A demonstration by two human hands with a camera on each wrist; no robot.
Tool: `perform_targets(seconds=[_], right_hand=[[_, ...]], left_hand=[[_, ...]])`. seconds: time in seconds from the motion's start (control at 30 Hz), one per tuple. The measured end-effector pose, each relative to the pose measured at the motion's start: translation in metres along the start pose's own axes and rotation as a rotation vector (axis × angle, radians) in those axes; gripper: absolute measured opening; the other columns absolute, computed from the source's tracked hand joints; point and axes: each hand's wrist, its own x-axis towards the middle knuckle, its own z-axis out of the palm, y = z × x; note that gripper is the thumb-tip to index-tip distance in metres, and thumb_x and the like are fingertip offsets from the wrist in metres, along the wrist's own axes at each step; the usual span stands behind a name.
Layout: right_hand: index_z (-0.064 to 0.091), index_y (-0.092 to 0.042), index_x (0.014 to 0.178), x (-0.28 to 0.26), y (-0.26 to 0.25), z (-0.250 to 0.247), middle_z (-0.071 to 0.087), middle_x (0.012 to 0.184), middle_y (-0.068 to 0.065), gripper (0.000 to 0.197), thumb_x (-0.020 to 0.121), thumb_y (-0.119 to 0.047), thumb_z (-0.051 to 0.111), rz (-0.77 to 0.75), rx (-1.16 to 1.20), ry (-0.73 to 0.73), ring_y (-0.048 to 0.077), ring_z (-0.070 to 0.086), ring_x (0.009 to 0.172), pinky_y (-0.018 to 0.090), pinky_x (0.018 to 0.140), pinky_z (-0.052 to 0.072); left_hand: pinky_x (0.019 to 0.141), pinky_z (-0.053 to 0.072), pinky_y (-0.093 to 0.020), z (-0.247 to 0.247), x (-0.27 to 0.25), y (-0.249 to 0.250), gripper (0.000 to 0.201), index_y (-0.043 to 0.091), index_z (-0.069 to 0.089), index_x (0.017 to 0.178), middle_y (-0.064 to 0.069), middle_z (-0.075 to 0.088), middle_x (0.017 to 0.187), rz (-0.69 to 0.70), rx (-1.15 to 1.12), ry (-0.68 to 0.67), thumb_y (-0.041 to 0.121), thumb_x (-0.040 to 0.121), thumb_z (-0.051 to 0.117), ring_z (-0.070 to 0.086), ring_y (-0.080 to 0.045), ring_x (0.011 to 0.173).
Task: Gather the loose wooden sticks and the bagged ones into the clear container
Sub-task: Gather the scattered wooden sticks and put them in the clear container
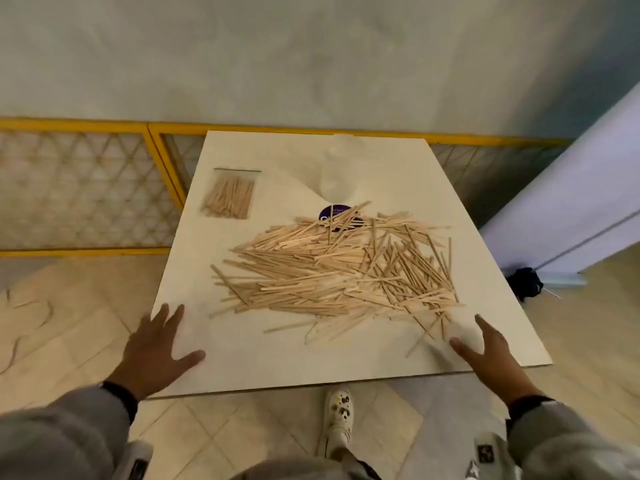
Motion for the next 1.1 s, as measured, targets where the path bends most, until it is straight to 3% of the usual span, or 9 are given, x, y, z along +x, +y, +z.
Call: perform_targets(seconds=[0.1, 0.3, 0.43, 0.6, 0.67, 0.73, 0.87, 1.0, 1.1], right_hand=[[0.003, -0.021, 0.152, 0.031, -0.011, 0.014, 0.001, 0.162, 0.009, 0.106, 0.076, -0.061, 0.065, 0.069, -0.121, -0.041, 0.032, 0.003, 0.148, 0.059, 0.117, 0.011], [-0.011, -0.034, 0.150, 0.061, -0.035, 0.067, -0.023, 0.159, 0.003, 0.116, 0.062, -0.093, 0.036, -0.167, -0.466, -0.061, 0.032, -0.023, 0.145, 0.062, 0.111, -0.013], [-0.013, -0.032, 0.151, 0.079, -0.068, 0.091, -0.022, 0.160, 0.007, 0.096, 0.078, -0.084, 0.021, -0.220, -0.479, -0.040, 0.031, -0.025, 0.145, 0.060, 0.114, -0.013], [0.002, -0.034, 0.151, 0.105, -0.094, 0.087, -0.011, 0.162, 0.004, 0.080, 0.087, -0.071, 0.032, -0.437, -0.342, -0.138, 0.027, -0.017, 0.147, 0.050, 0.118, -0.009], [0.021, -0.032, 0.149, 0.127, -0.091, 0.064, 0.009, 0.161, 0.006, 0.074, 0.087, -0.070, 0.035, -0.515, -0.287, 0.014, 0.027, 0.001, 0.149, 0.051, 0.120, 0.007], [0.031, -0.026, 0.146, 0.156, -0.084, 0.034, 0.020, 0.158, 0.012, 0.070, 0.088, -0.064, 0.041, -0.424, -0.224, 0.177, 0.032, 0.015, 0.146, 0.053, 0.118, 0.016], [0.013, -0.028, 0.150, 0.208, -0.078, 0.000, 0.002, 0.162, 0.007, 0.071, 0.092, -0.058, 0.040, -0.054, -0.221, 0.028, 0.033, -0.001, 0.148, 0.056, 0.118, 0.003], [0.002, -0.028, 0.152, 0.203, -0.090, 0.022, -0.009, 0.162, 0.001, 0.075, 0.093, -0.062, 0.031, -0.231, -0.320, -0.061, 0.028, -0.015, 0.148, 0.052, 0.117, -0.010], [0.009, -0.026, 0.153, 0.175, -0.106, 0.044, -0.003, 0.163, 0.002, 0.072, 0.094, -0.059, 0.034, -0.372, -0.305, -0.140, 0.027, -0.010, 0.148, 0.047, 0.117, -0.009]], left_hand=[[0.113, 0.004, -0.054, 0.019, 0.023, 0.032, 0.132, 0.028, -0.012, 0.148, -0.006, -0.017, 0.158, 0.072, 0.154, -0.086, 0.094, 0.042, 0.030, -0.012, -0.036, 0.144], [0.109, -0.010, -0.059, 0.056, 0.052, 0.120, 0.136, 0.030, -0.015, 0.147, -0.006, -0.024, 0.156, 0.143, 0.149, -0.069, 0.102, 0.037, 0.020, -0.023, -0.035, 0.142], [0.110, -0.006, -0.062, 0.072, 0.072, 0.169, 0.124, 0.027, -0.010, 0.148, -0.007, -0.017, 0.158, 0.157, 0.162, -0.010, 0.098, 0.050, 0.013, -0.016, -0.036, 0.143], [0.113, -0.007, -0.059, 0.079, 0.084, 0.207, 0.114, 0.026, -0.013, 0.148, -0.008, -0.021, 0.157, 0.235, 0.101, 0.010, 0.091, 0.061, 0.018, -0.020, -0.035, 0.142], [0.112, -0.006, -0.059, 0.072, 0.089, 0.209, 0.109, 0.027, -0.008, 0.150, -0.007, -0.020, 0.157, 0.277, 0.034, 0.093, 0.091, 0.065, 0.015, -0.022, -0.033, 0.141], [0.111, -0.003, -0.059, 0.058, 0.100, 0.205, 0.107, 0.025, 0.003, 0.151, -0.008, -0.009, 0.159, 0.225, -0.021, 0.199, 0.090, 0.066, 0.012, -0.014, -0.034, 0.143], [0.112, 0.001, -0.061, 0.022, 0.149, 0.188, 0.102, 0.022, 0.009, 0.151, -0.013, 0.002, 0.159, 0.017, -0.052, 0.258, 0.080, 0.068, 0.021, -0.005, -0.038, 0.145], [0.113, 0.006, -0.058, 0.016, 0.187, 0.190, 0.090, 0.020, 0.010, 0.150, -0.012, 0.008, 0.159, -0.039, 0.054, 0.135, 0.069, 0.075, 0.021, 0.001, -0.038, 0.144], [0.114, -0.001, -0.057, 0.032, 0.179, 0.208, 0.082, 0.023, 0.010, 0.150, -0.010, 0.006, 0.159, 0.079, 0.042, 0.135, 0.065, 0.082, 0.024, -0.001, -0.035, 0.145]])
